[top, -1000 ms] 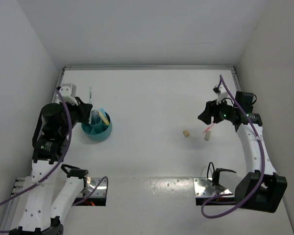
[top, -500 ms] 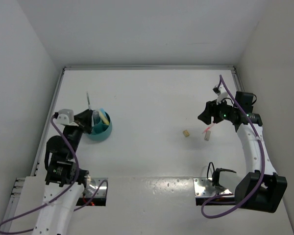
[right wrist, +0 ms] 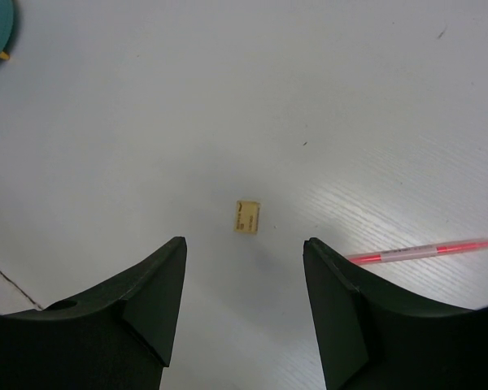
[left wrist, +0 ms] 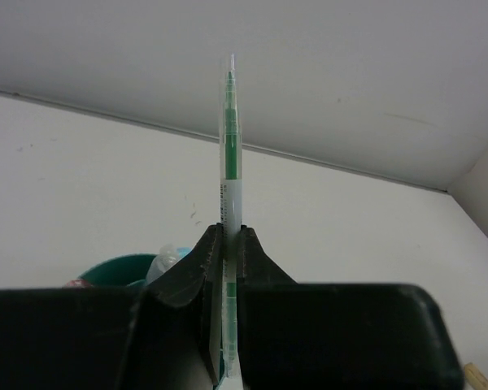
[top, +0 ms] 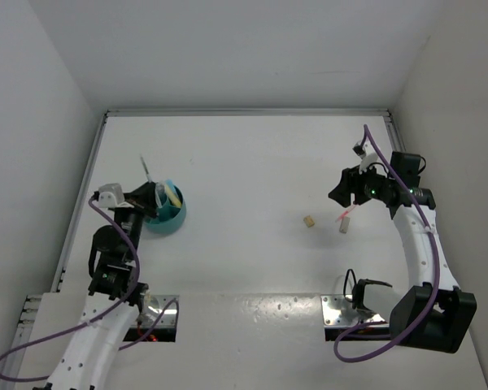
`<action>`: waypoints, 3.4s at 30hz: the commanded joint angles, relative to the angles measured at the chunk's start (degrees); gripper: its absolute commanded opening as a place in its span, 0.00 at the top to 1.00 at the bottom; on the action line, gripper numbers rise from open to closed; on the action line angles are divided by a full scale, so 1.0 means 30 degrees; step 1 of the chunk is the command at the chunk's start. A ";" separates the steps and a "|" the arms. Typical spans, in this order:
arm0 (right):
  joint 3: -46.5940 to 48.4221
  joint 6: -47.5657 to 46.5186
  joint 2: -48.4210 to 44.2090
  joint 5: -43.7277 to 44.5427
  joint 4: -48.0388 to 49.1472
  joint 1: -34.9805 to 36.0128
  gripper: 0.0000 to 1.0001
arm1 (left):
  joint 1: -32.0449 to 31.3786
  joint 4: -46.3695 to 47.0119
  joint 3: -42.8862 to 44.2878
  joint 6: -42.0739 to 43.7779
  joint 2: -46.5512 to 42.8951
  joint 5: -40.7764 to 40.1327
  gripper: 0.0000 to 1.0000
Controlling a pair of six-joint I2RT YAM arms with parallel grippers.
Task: Sort the stationery into containers
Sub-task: Place the pen in the storage box.
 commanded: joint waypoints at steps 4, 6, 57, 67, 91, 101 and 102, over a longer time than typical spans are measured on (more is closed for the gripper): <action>-0.0027 -0.0300 -0.0024 -0.0576 0.0388 -0.0103 0.40 | -0.2052 0.2250 -0.0911 -0.0259 0.1489 -0.2550 1.00; -0.0027 -0.0300 -0.0024 -0.0576 0.0388 -0.0103 0.40 | -0.3019 0.2979 -0.1322 -0.0056 0.1873 -0.3400 1.00; 0.0325 -0.0652 0.0533 -0.1660 -0.0314 -0.0103 0.40 | -0.9265 1.1715 -0.2498 0.6065 0.7732 -2.0487 1.00; 0.0325 -0.0827 0.0357 -0.1836 -0.0316 -0.0103 0.40 | -0.5837 1.1861 -0.1966 0.7450 0.9224 -1.7323 1.00; 0.0325 -0.1003 0.0181 -0.2012 -0.0491 -0.0103 0.40 | -0.3110 1.3973 -0.2347 0.3872 1.3242 -1.4625 1.00; 0.0325 -0.1003 0.0357 -0.2012 -0.0491 -0.0103 0.40 | -0.3110 1.2801 -0.2730 0.2761 1.2713 -1.5649 1.00; 0.0325 -0.1003 0.0357 -0.2012 -0.0491 -0.0103 0.40 | -0.3110 1.2799 -0.2730 0.2759 1.2713 -1.5651 1.00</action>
